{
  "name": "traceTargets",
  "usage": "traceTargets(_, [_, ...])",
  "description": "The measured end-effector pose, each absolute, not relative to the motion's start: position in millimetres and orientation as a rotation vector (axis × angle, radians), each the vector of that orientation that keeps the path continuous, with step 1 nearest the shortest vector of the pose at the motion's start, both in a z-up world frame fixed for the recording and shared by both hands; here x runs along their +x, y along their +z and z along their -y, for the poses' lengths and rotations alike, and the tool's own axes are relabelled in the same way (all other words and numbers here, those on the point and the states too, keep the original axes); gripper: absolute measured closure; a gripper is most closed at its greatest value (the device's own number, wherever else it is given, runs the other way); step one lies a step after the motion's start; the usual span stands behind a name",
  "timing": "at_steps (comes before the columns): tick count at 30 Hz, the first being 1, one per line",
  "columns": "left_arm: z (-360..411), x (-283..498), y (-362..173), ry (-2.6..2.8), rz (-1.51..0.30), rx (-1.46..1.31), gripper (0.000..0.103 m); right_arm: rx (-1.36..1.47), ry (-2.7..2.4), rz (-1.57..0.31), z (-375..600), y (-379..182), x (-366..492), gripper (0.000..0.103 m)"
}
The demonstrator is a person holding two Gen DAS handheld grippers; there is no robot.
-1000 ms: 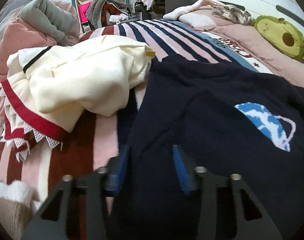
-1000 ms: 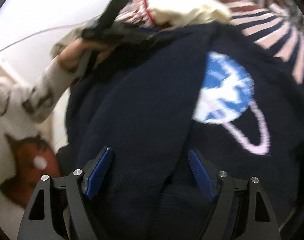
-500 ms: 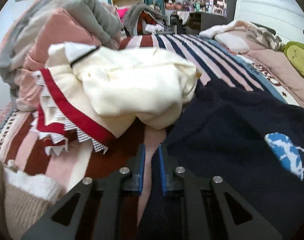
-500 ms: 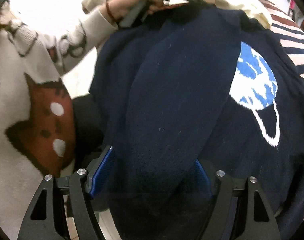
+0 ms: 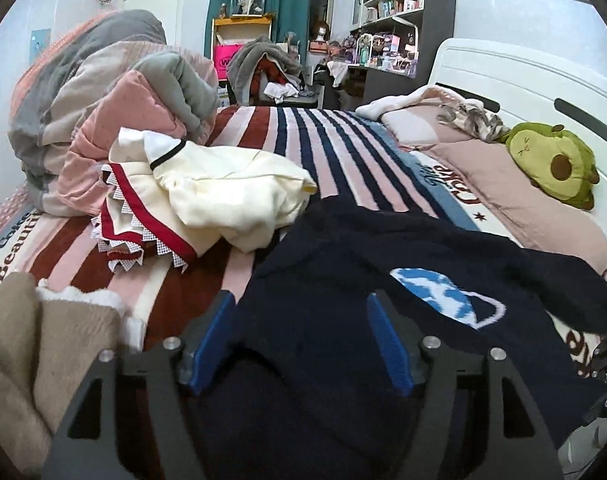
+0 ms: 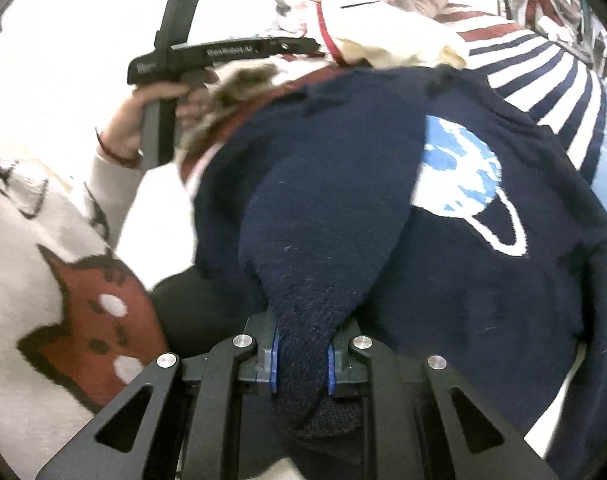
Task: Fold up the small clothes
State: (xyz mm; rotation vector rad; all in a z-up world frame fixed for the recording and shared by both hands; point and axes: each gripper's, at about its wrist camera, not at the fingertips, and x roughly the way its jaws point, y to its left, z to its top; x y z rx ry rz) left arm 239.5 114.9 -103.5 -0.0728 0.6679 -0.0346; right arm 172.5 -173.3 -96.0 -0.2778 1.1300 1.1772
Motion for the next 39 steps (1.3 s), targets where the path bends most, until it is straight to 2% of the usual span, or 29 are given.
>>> traceTargets(4, [-107.0, 223.4, -99.1, -0.045, -0.667, -0.079, 0.037, -0.052, 1.239, -1.226, 177.8, -106.3, 179.1, 0.092])
traceTargets(7, [-106.4, 220.8, -101.7, -0.045, -0.676, -0.082, 0.036, -0.060, 1.079, -1.293, 184.4, -126.3, 190.0, 0.091])
traceTargets(10, [-104.3, 221.5, -108.6, -0.040, -0.697, -0.066, 0.036, -0.086, 0.801, -1.366, 197.5, -153.5, 209.0, 0.079])
traceTargets(12, [-103.5, 221.1, -113.5, -0.053, -0.706, -0.064, 0.034, -0.058, 0.715, -1.347, 207.5, -161.3, 215.7, 0.056])
traceTargets(14, [-102.0, 219.6, -118.8, -0.065, -0.709, -0.060, 0.031, -0.067, 0.659, -1.297, 211.2, -160.5, 217.4, 0.051])
traceTargets(19, [-93.3, 213.9, -126.8, -0.113, -0.719, -0.052, 0.029, -0.015, 0.654, -1.185, 233.0, -141.2, 206.0, 0.050])
traceTargets(21, [-89.8, 209.4, -128.3, -0.125, -0.720, -0.051, 0.029, 0.006, 0.652, -1.172, 245.4, -139.9, 198.4, 0.046])
traceTargets(26, [-80.4, 196.2, -131.5, -0.152, -0.737, -0.058, 0.028, 0.080, 0.707, -1.130, 268.6, -148.8, 174.8, 0.046])
traceTargets(30, [-76.4, 185.6, -130.7, -0.160, -0.746, -0.054, 0.028, 0.183, 0.781, -1.014, 270.2, -141.3, 167.7, 0.047])
traceTargets(31, [-76.6, 184.4, -130.6, -0.160, -0.748, -0.054, 0.028, 0.186, 0.781, -0.999, 268.2, -139.0, 170.0, 0.048])
traceTargets(33, [-76.9, 181.2, -129.8, -0.155, -0.751, -0.055, 0.028, 0.145, 0.756, -0.999, 259.1, -138.5, 175.6, 0.073])
traceTargets(37, [-77.6, 174.6, -128.6, -0.145, -0.758, -0.053, 0.028, 0.140, 0.804, -1.086, 250.1, -154.1, 170.7, 0.076])
traceTargets(39, [-76.9, 171.3, -128.7, -0.143, -0.763, -0.046, 0.028, 0.141, 0.776, -1.093, 254.6, -160.8, 160.9, 0.071])
